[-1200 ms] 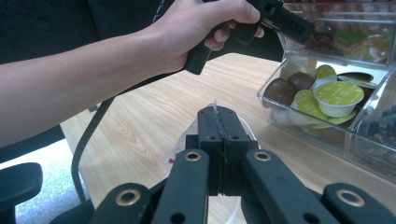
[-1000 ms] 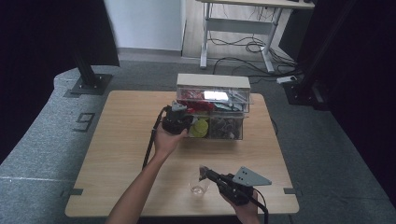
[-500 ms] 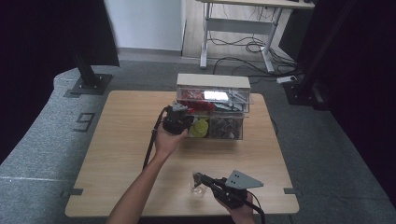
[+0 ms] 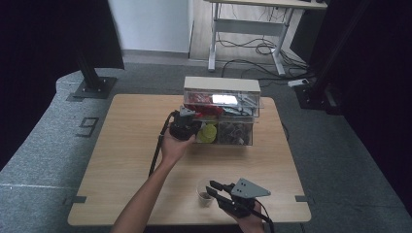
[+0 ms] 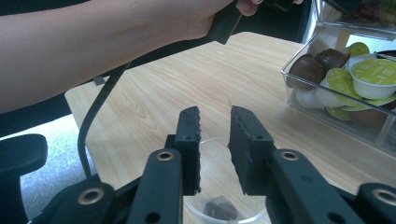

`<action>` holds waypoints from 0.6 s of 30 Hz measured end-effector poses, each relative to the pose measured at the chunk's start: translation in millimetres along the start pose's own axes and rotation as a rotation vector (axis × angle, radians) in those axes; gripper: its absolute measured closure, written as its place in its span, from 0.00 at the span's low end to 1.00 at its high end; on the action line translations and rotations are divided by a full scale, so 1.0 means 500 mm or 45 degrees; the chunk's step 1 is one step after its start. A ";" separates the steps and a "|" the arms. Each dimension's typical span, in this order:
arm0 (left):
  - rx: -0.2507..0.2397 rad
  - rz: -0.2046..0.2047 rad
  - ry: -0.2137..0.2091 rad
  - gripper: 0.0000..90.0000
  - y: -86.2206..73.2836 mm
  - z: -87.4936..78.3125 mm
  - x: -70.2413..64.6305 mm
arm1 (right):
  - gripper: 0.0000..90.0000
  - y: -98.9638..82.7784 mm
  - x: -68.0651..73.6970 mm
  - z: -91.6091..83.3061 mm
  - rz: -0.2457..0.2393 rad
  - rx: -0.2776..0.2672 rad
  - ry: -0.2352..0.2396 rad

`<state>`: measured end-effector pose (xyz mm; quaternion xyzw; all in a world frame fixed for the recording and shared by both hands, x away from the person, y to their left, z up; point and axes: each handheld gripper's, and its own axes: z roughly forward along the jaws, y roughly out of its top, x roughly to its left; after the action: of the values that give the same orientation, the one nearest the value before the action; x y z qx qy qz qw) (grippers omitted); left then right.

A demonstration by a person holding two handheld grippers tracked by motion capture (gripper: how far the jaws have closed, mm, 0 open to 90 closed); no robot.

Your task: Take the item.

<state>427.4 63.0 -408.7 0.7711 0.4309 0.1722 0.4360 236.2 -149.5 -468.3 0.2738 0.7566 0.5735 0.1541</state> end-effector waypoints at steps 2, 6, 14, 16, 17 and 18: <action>0.000 0.000 -0.001 0.96 0.000 0.000 0.000 | 0.79 0.000 -0.001 -0.001 0.004 -0.001 -0.002; 0.002 0.004 -0.001 0.96 -0.001 0.001 0.000 | 0.77 0.000 -0.005 -0.003 0.008 -0.008 -0.022; 0.011 0.004 -0.005 0.96 -0.007 0.004 0.001 | 0.70 0.000 -0.015 -0.008 0.007 -0.020 -0.048; 0.011 0.002 -0.004 0.96 -0.009 0.003 0.001 | 0.69 0.000 -0.018 -0.010 0.008 -0.024 -0.055; 0.012 0.008 -0.001 0.96 -0.009 0.001 0.001 | 0.69 0.000 -0.020 -0.012 0.010 -0.025 -0.061; 0.011 0.006 0.000 0.96 -0.009 0.000 0.002 | 0.69 0.000 -0.022 -0.013 0.015 -0.026 -0.064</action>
<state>425.6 64.7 -412.4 0.7740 0.4298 0.1715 0.4323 241.4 -161.1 -467.2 0.2908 0.7449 0.5751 0.1724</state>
